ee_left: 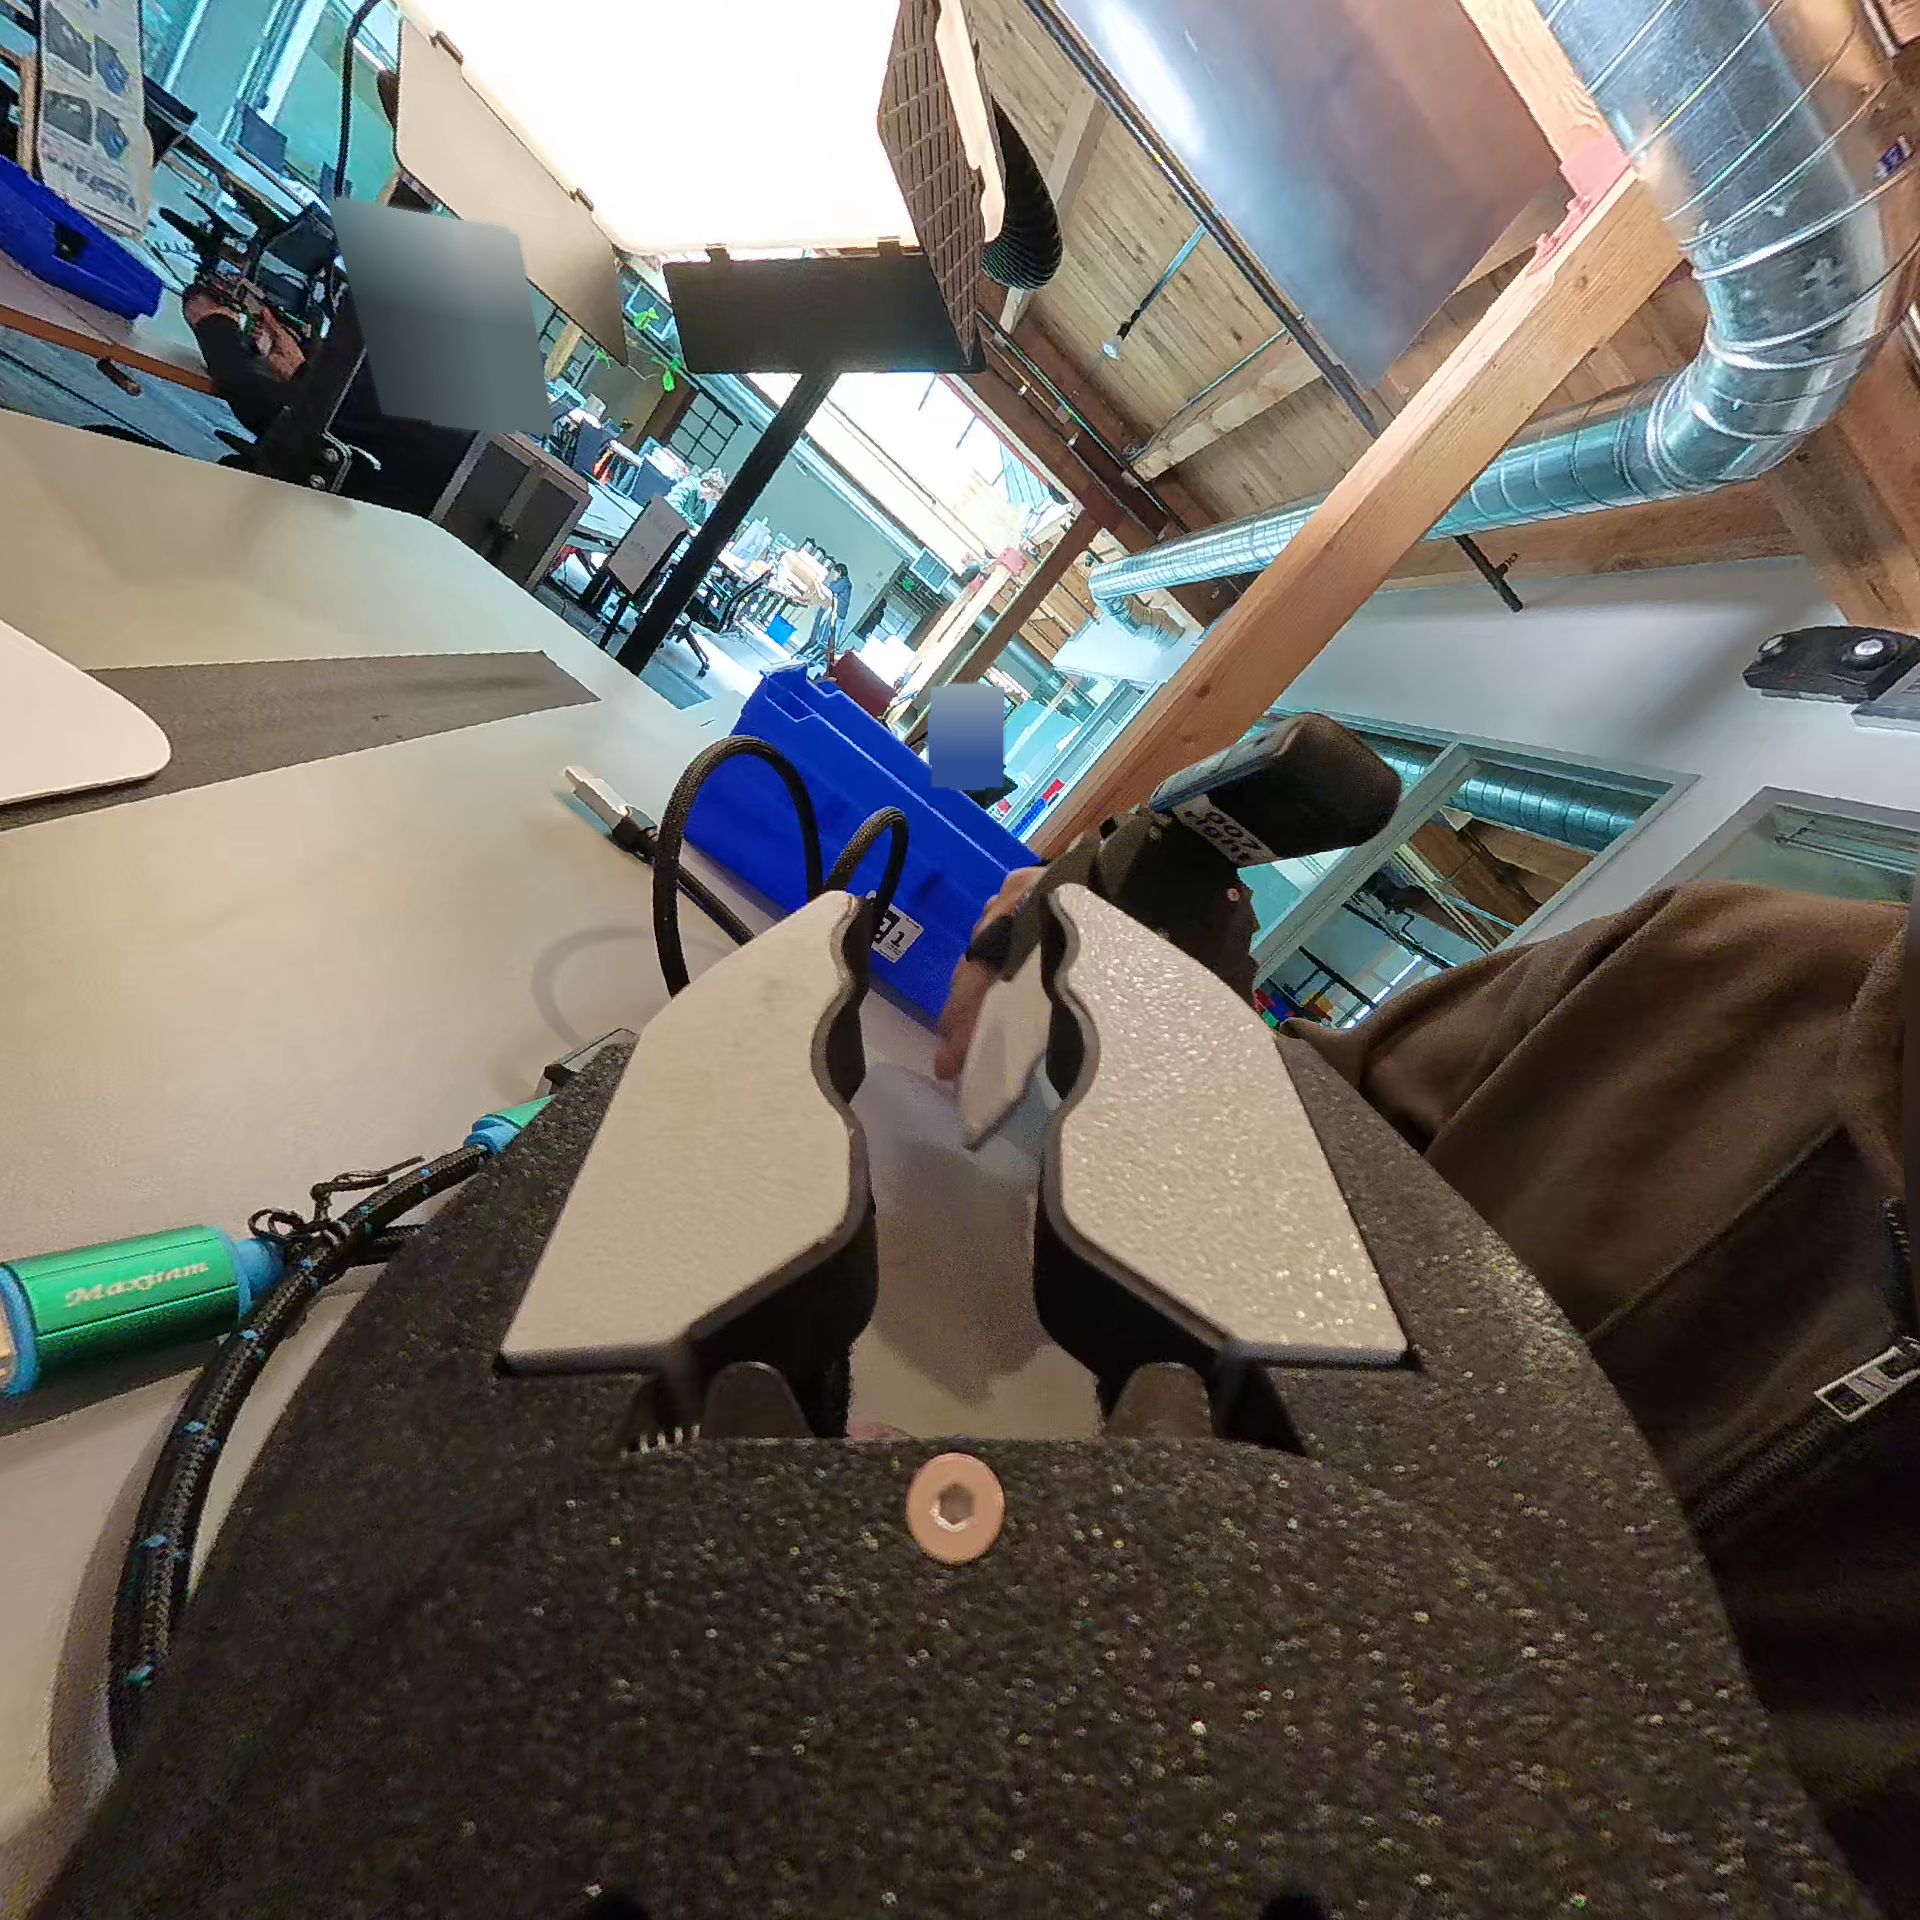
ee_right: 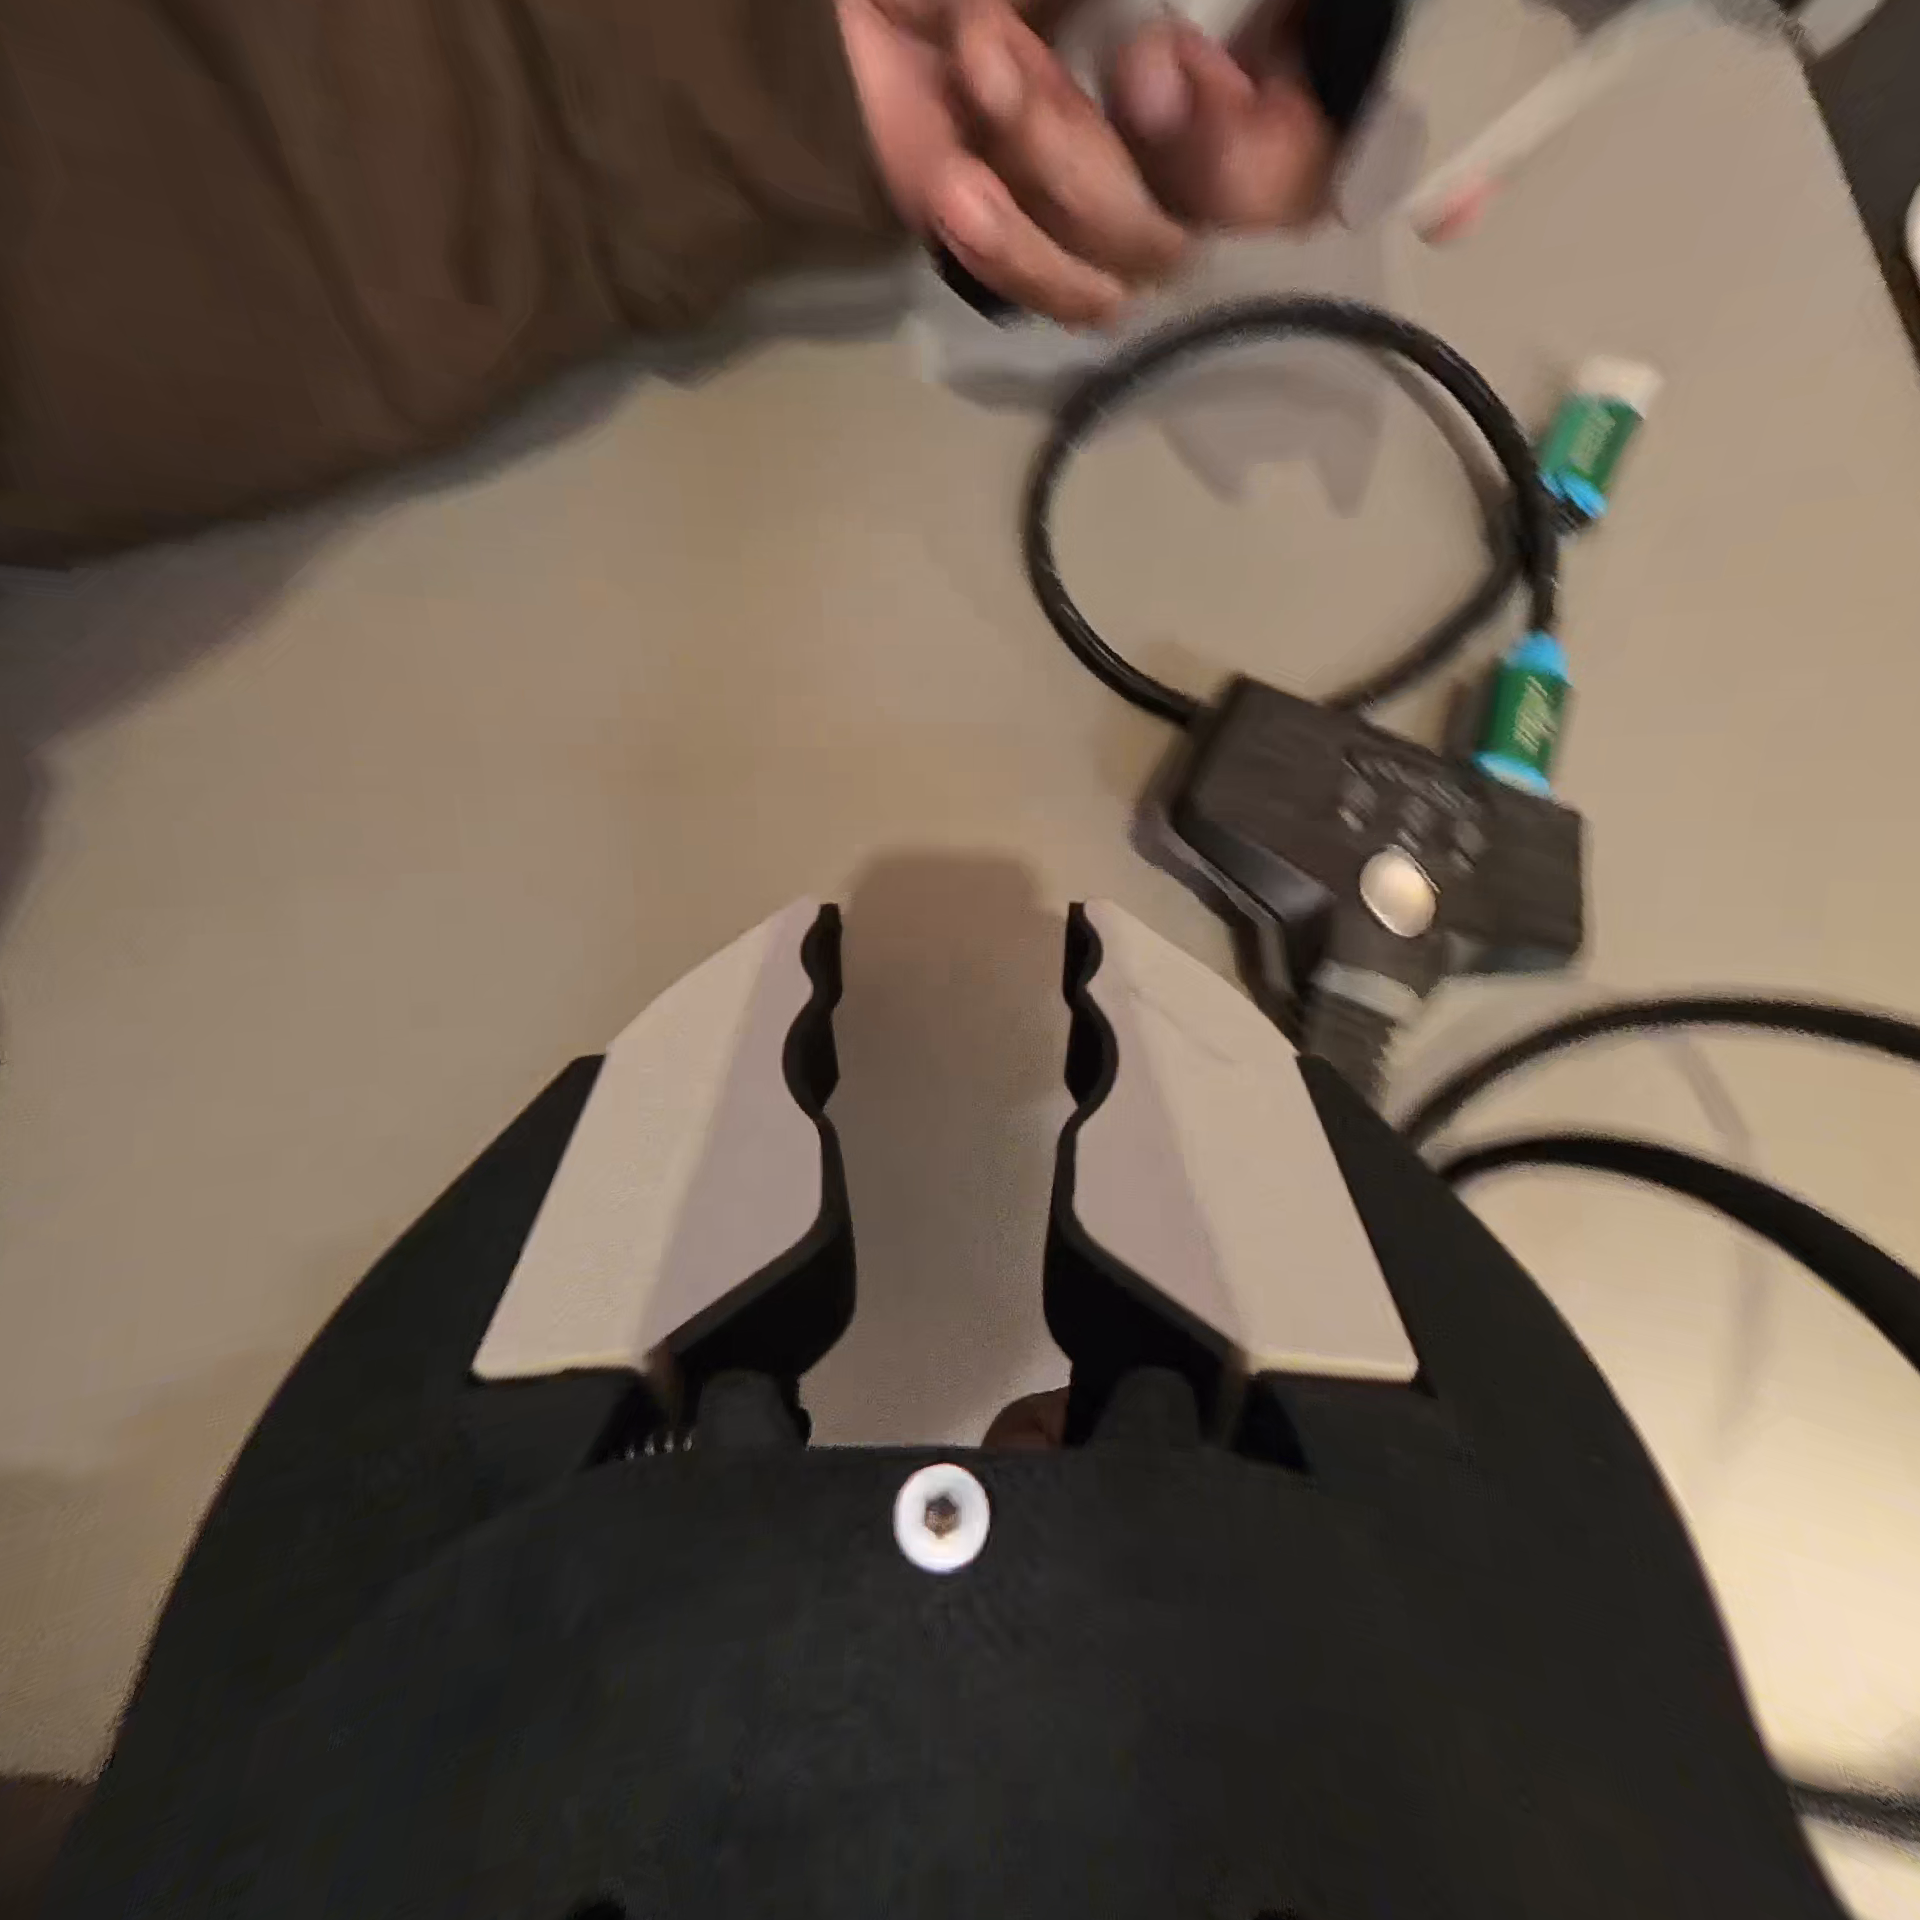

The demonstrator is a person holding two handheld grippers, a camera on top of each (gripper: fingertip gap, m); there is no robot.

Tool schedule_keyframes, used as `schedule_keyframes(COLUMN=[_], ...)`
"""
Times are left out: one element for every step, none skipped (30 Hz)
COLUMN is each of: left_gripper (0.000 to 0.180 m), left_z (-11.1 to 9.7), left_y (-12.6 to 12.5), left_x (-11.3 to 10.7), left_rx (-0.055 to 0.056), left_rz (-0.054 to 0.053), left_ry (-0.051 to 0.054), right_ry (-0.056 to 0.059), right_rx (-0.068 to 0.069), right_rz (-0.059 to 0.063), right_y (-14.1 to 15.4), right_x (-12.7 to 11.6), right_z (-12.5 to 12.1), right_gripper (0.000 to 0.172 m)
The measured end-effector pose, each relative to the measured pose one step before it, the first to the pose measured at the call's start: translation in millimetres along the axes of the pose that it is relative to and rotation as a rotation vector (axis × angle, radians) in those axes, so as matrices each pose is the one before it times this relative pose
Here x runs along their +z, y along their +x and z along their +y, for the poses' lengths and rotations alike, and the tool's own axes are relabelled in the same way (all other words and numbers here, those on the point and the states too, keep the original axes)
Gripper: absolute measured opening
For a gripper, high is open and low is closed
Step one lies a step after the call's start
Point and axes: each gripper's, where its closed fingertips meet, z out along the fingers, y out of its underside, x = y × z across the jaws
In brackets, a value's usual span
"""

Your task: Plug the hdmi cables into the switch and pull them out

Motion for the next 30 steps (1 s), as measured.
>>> schedule_keyframes(left_gripper=[0.031, 0.031, 0.031, 0.031, 0.031, 0.031, 0.031, 0.031, 0.031, 0.031, 0.031, 0.031, 0.031, 0.031, 0.031, 0.031, 0.03, 0.03, 0.03, 0.03, 0.029, 0.029, 0.03, 0.029, 0.029, 0.029, 0.029, 0.028, 0.028, 0.028], left_z=[0.36, 0.58, 1.01, 1.39, 1.28, 1.05, 0.63, 0.34, -0.03, -0.12, -0.32, -0.48, -0.86, -1.94, -2.78, -2.75, -2.79, -1.8, -0.26, -0.05, -1.03, -1.48, -0.6, 0.24, 1.03, 0.66, -0.53, 0.7, 2.61, 1.41], left_y=[-0.58, -0.92, -1.28, -1.46, -1.1, -0.95, -0.78, -0.76, -0.8, -0.81, -0.81, -0.98, -1.56, -2.21, -0.98, 0.73, 0.78, 0.63, 0.95, 2.05, 3.52, 5.18, 7.21, 7.8, 7.82, 9.98, 12.17, 11.96, 9.71, 9.12], left_x=[0.83, 1.0, 1.11, 1.23, 1.36, 1.32, 1.17, 1.13, 0.96, 0.77, 0.66, 0.36, 0.03, -0.75, -1.17, -1.84, -2.74, -3.98, -5.43, -6.9, -7.82, -8.16, -8.67, -9.16, -9.62, -10.12, -10.7, -10.96, -10.92, -10.44], left_rx=[-0.0002, -0.0015, -0.0015, 0.0, 0.0021, 0.0037, 0.0038, 0.0032, 0.0026, 0.0028, 0.0046, 0.0064, 0.0114, 0.0219, 0.0254, 0.0211, 0.015, 0.0134, 0.0201, 0.0264, 0.0226, 0.0158, 0.0197, 0.0284, 0.0305, 0.0379, 0.0443, 0.0358, 0.0203, 0.01], left_rz=[-0.0008, -0.0023, -0.0044, -0.006, -0.0053, -0.0044, -0.0031, -0.0018, -0.0013, -0.0007, -0.002, -0.0046, -0.0114, -0.0229, -0.0202, -0.0103, -0.0114, -0.0197, -0.0286, -0.0341, -0.0321, -0.0246, -0.0162, -0.0198, -0.0252, -0.018, -0.0128, -0.0125, -0.0201, -0.0172], left_ry=[-0.0019, -0.0036, -0.0059, -0.0086, -0.009, -0.0086, -0.0069, -0.0044, -0.0029, -0.003, -0.0019, -0.0003, 0.0019, 0.0101, 0.0169, 0.0215, 0.0283, 0.0313, 0.03, 0.0326, 0.035, 0.0324, 0.027, 0.0245, 0.0194, 0.0203, 0.0273, 0.0204, 0.0084, 0.0139], right_ry=[0.0519, 0.0522, 0.0499, 0.0465, 0.042, 0.0312, 0.0157, 0.0011, -0.0183, -0.028, -0.0062, 0.0175, 0.0279, 0.0279, 0.0198, 0.0059, -0.0039, -0.0025, 0.003, 0.0103, 0.0154, 0.0146, 0.0095, 0.0004, -0.008, -0.0099, -0.008, -0.0071, -0.0018, 0.0069], right_rx=[-0.0213, -0.0213, -0.016, -0.0083, -0.0014, 0.0045, 0.0076, 0.007, 0.0101, 0.0258, 0.0302, 0.0272, 0.0324, 0.035, 0.0249, 0.0169, 0.0127, 0.0122, 0.0169, 0.023, 0.0245, 0.0198, 0.0124, 0.0039, -0.0052, -0.0123, -0.0152, -0.0103, -0.001, 0.0071], right_rz=[-0.0593, -0.056, -0.0544, -0.0528, -0.0509, -0.041, -0.019, -0.002, 0.002, -0.0157, -0.0151, -0.0156, -0.0149, -0.0151, -0.0252, -0.0138, -0.0063, -0.0052, 0.0, 0.0047, 0.0083, 0.0133, 0.0179, 0.0187, 0.0172, 0.0164, 0.0169, 0.0129, 0.0013, -0.0064], right_y=[-11.76, -10.93, -9.83, -8.89, -7.82, -5.6, -1.51, 1.79, 2.68, 1.58, 1.72, 1.47, 1.96, 2.07, 0.07, 0.6, 1.02, 0.93, 1.84, 2.98, 3.55, 3.66, 3.37, 2.13, 0.64, -0.46, -0.57, 0.1, 0.07, 0.19], right_x=[4.23, 6.91, 8.87, 10.12, 10.28, 9.94, 9.11, 8.03, 6.46, 4.02, 0.94, -1.61, -2.88, -3.15, -2.45, -1.62, -0.62, -0.3, -0.56, -1.2, -1.62, -1.29, -0.17, 1.07, 2.0, 2.02, 1.6, 0.85, 0.09, -0.74], right_z=[-9.35, -9.08, -7.93, -6.45, -4.97, -2.9, -0.52, 2.0, 4.43, 3.67, 0.33, -2.08, -2.98, -2.9, -2.03, -0.44, 0.63, 0.34, -0.3, -1.19, -1.83, -2.08, -1.48, -0.41, 0.95, 1.37, 1.14, 0.93, 0.21, -0.73], right_gripper=[0.04, 0.04, 0.038, 0.037, 0.036, 0.035, 0.034, 0.033, 0.033, 0.033, 0.032, 0.032, 0.032, 0.031, 0.031, 0.031, 0.032, 0.032, 0.033, 0.034, 0.034, 0.034, 0.035, 0.036, 0.037, 0.037, 0.037, 0.037, 0.037, 0.037])
